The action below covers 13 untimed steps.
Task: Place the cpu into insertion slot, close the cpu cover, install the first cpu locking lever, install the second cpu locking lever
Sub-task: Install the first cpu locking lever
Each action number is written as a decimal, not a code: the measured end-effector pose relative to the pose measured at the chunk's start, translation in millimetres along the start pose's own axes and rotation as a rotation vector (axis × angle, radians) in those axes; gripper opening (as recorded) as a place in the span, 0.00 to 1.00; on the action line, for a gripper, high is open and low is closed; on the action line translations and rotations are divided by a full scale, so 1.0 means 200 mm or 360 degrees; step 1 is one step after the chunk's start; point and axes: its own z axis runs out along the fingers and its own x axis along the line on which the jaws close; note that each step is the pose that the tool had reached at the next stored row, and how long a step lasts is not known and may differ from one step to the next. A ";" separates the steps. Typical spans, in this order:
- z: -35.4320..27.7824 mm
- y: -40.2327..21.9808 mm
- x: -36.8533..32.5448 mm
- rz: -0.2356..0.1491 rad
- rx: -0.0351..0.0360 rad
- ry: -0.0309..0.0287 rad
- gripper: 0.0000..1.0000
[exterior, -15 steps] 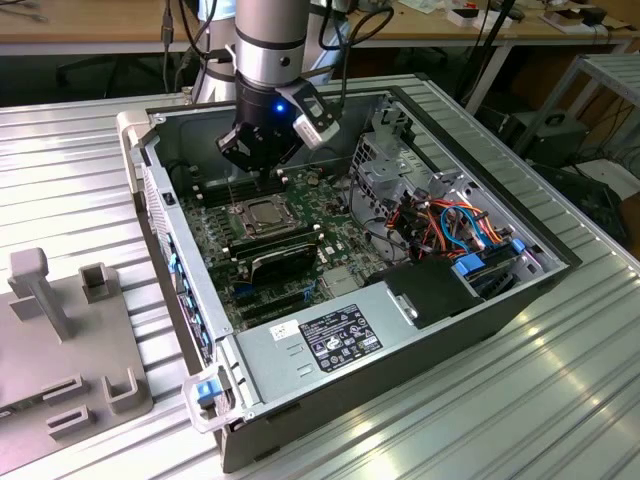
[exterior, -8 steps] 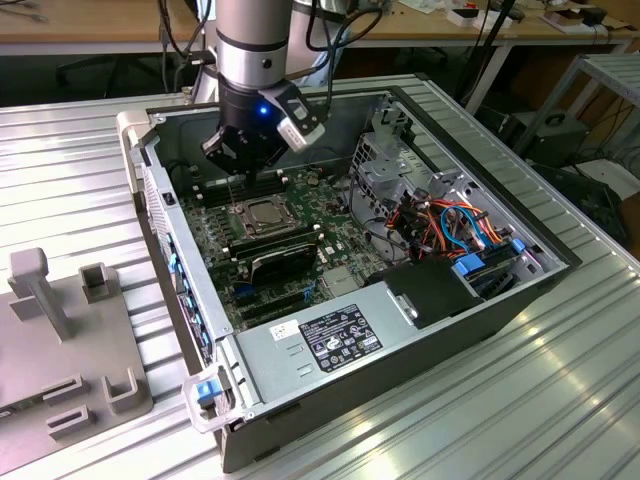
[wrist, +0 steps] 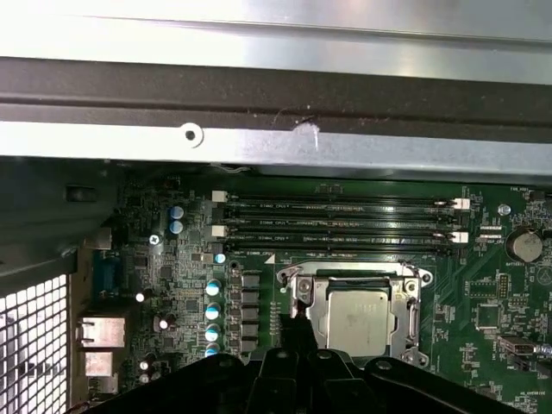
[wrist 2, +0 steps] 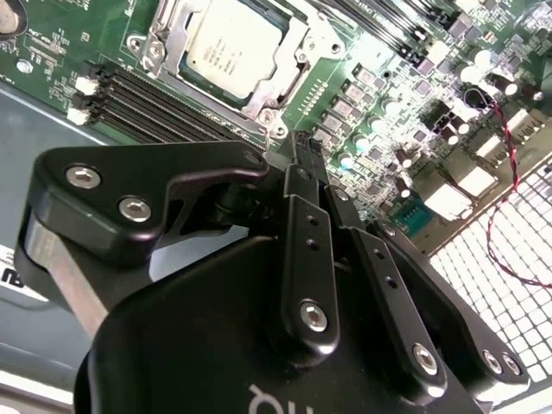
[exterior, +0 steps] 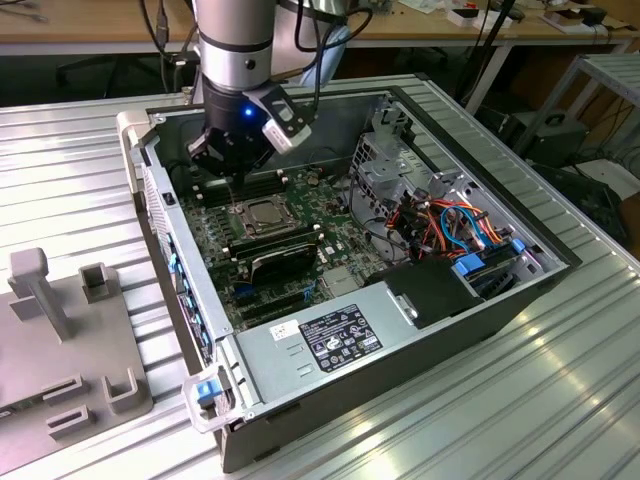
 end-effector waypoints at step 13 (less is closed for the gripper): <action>-0.019 0.004 0.058 0.0000 0.0000 0.00015 0.11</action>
